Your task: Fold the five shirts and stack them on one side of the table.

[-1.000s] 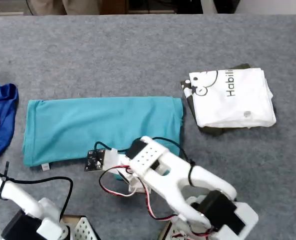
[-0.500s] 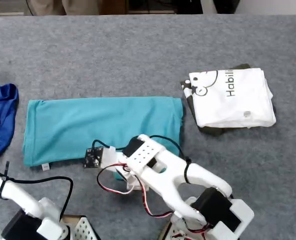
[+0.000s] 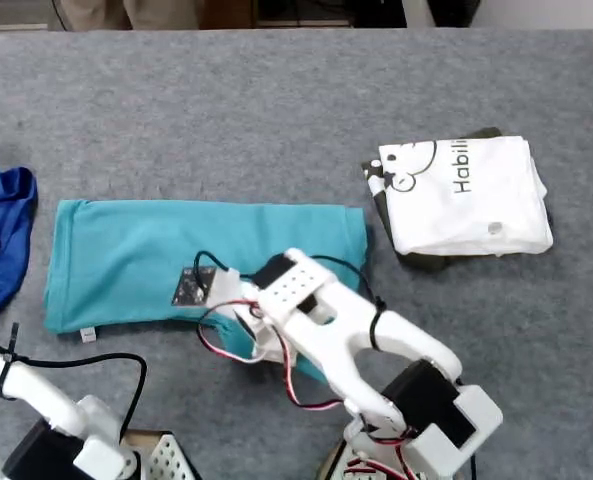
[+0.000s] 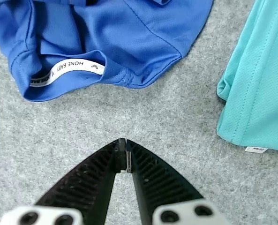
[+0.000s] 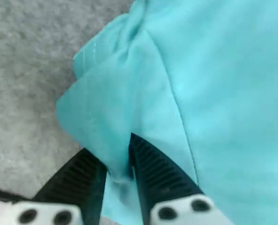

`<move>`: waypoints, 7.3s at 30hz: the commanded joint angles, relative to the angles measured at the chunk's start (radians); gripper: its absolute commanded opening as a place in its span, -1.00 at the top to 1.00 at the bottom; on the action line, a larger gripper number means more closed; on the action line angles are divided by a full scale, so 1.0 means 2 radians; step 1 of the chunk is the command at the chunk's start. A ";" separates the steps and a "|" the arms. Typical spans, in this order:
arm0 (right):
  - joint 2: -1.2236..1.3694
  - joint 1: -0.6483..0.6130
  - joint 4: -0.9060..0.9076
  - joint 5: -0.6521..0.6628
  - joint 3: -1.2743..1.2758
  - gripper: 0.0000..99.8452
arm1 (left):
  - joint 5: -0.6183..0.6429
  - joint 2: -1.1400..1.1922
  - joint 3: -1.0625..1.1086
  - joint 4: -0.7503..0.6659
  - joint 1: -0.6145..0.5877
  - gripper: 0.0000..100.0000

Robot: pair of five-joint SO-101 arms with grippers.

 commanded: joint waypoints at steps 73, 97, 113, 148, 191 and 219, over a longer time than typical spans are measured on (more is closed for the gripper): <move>0.128 0.059 0.295 0.132 -0.434 0.98 | -0.005 -0.016 -0.025 -0.001 -0.014 0.96; 0.262 0.092 0.021 0.086 -0.467 0.98 | -0.004 -0.016 -0.027 0.003 -0.028 0.96; 0.309 0.069 0.321 0.090 -0.707 0.99 | -0.005 -0.016 -0.026 0.003 -0.037 0.96; 0.400 0.068 0.315 0.020 -0.942 1.00 | 0.008 -0.016 -0.080 0.013 -0.016 0.96; 0.178 0.166 0.321 0.069 -0.725 1.00 | 0.199 0.449 -0.414 0.135 0.215 0.43; 0.158 0.167 0.321 0.066 -0.732 1.00 | 0.201 0.533 -0.420 0.061 0.225 0.71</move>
